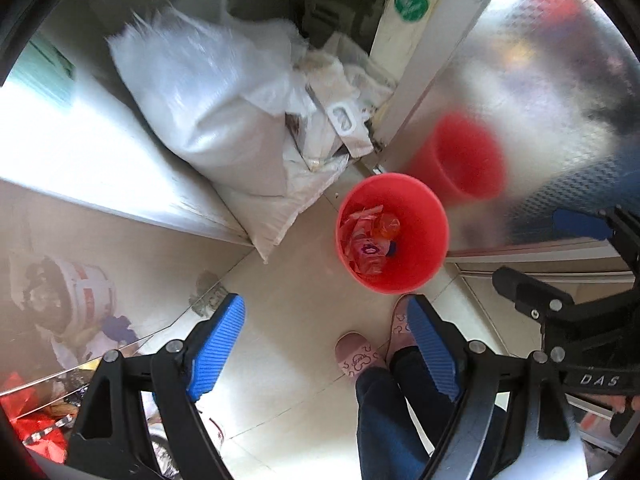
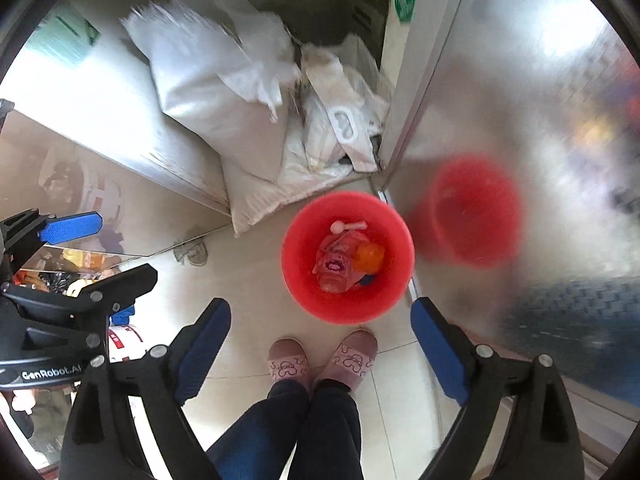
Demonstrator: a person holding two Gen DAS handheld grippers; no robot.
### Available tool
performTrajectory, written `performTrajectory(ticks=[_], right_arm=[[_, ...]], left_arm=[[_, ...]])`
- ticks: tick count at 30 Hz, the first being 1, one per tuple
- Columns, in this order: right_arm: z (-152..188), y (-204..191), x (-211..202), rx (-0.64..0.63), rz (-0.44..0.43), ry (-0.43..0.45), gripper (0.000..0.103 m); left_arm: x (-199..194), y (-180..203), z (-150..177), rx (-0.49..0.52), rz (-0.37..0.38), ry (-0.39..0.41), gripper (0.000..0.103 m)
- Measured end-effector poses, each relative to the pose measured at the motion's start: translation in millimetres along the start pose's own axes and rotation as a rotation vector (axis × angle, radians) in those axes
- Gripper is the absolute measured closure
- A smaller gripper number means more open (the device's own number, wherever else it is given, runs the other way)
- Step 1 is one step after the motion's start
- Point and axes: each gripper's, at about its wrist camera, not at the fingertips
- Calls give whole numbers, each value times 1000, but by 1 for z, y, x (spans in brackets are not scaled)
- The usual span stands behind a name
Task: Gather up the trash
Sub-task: 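Raise both tools back up to the counter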
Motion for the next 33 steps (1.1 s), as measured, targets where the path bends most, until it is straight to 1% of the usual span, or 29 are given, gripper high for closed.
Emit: performTrajectory(ticks=[4,6,8,11,14,16,19,24,26,30,33], right_arm=[[-1,-6,-46,-31,14,27,11],[-1,-11,-71,-48,20,47,11],[-2,-14,-96,-60,28,61,7],[-1,-15,-129,-58,39,88,2],[-3,-17,-159,-51,46,109,2],[-4,-18,-184,-55,67,161,1],[-6,-16,-216,-38,113,243,1],[-13,-8,-261,7,174,341,1],[-17,-2,-277,28,193,368,1],[-24,10,-297,51,207,403,1],[-33,23,-310,74,213,424,1]], left_arm=[[-53,3,2,-2,-4,34,21],[-81,2,3,-28,2,58,21],[-106,3,4,-48,11,85,21],[-139,7,1,-40,8,113,21],[-178,12,-3,-31,-8,158,21],[-200,15,-5,-33,-19,165,21],[-234,22,-9,-34,-19,226,21],[-271,31,-26,-25,-4,300,21],[-284,36,-35,-18,-8,333,21],[-301,45,-55,20,2,365,21],[-306,54,-76,56,13,375,21]])
Point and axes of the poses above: each gripper's, at about its wrist camera, not at the fingertips, and x roughly the way its jaws point, y to its right, z to its underside, and after that the axes turned 5 degrees about x, right-handed
